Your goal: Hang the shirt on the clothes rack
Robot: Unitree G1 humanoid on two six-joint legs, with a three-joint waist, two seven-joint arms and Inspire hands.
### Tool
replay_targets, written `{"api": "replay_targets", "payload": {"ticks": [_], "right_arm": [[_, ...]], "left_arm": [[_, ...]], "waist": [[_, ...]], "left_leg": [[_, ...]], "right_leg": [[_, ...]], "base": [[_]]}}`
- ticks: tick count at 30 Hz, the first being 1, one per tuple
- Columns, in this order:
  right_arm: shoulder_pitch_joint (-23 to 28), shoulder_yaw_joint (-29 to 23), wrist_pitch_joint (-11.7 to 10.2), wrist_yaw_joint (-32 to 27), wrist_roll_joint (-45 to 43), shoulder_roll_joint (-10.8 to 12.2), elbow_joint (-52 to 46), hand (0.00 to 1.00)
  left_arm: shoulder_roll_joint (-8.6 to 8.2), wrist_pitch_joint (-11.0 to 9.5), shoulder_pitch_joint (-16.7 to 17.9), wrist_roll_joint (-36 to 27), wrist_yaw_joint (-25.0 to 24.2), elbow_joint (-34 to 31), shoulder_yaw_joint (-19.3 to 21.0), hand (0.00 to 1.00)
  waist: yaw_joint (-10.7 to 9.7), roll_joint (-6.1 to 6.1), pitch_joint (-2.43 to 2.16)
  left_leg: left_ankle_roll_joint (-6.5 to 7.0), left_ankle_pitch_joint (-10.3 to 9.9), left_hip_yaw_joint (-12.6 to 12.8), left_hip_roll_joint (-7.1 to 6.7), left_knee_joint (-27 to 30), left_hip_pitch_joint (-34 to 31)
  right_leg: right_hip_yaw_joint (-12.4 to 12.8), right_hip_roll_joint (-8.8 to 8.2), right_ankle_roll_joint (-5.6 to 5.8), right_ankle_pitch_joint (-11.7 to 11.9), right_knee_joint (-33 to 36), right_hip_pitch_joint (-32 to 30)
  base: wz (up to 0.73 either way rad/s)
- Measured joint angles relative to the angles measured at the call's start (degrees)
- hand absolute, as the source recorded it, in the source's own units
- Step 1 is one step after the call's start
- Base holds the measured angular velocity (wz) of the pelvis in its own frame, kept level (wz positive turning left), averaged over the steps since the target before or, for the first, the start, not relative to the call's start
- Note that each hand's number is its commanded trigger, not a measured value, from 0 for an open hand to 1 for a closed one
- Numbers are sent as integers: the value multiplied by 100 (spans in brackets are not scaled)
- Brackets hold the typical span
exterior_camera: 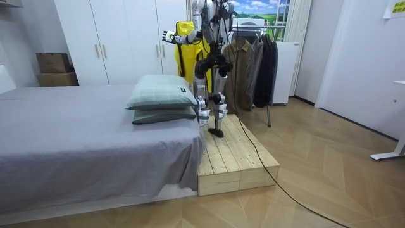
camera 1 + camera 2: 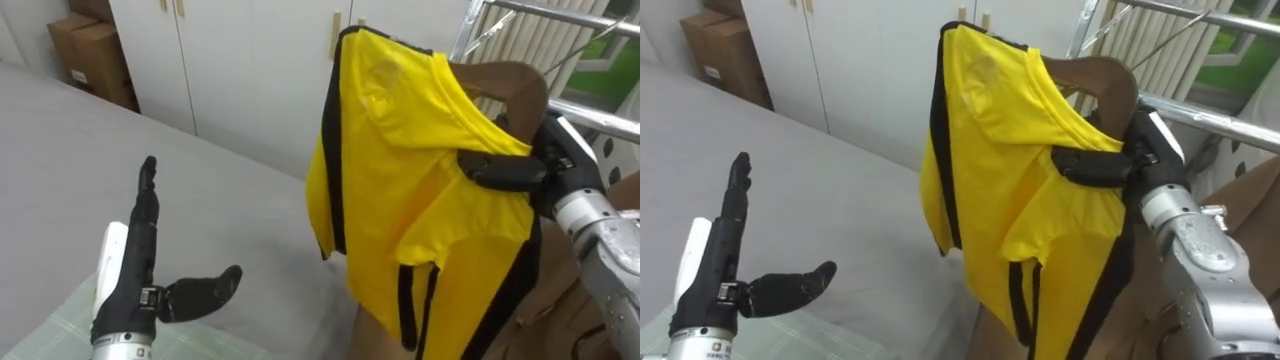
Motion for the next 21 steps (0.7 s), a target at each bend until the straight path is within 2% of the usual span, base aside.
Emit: {"api": "replay_targets", "payload": {"ticks": [4, 12, 17, 21], "right_arm": [[-4, -29, 30, 245, 385, -23, 305, 100], [-5, -32, 44, 677, 573, -38, 752, 100], [-3, -17, 47, 951, 570, -37, 1236, 100], [4, 8, 90, 1001, 521, -34, 1639, 100]], "left_arm": [[4, 50, -1, -9, -189, -35, 108, 0], [-7, 163, -7, -13, -225, -185, 140, 0], [-10, 187, -7, -237, -277, -185, 133, 0], [-9, 356, -7, -244, -323, -195, 143, 0]], "waist": [[-102, 10, -3], [-238, 18, -7], [-210, 20, -7], [-144, 31, -15]], "left_leg": [[-13, 8, -121, -4, 0, -35], [-25, 16, -99, -2, -2, 22], [-25, 16, -89, -5, -9, 71], [-25, 16, -51, -12, -10, 75]], "right_leg": [[-59, -13, -15, -17, -2, -5], [-41, -10, -24, -21, -20, 54], [-15, -9, -24, -21, -30, 104], [91, 4, -16, -16, -25, 89]], "base": [[12], [-2], [0], [-10]]}}
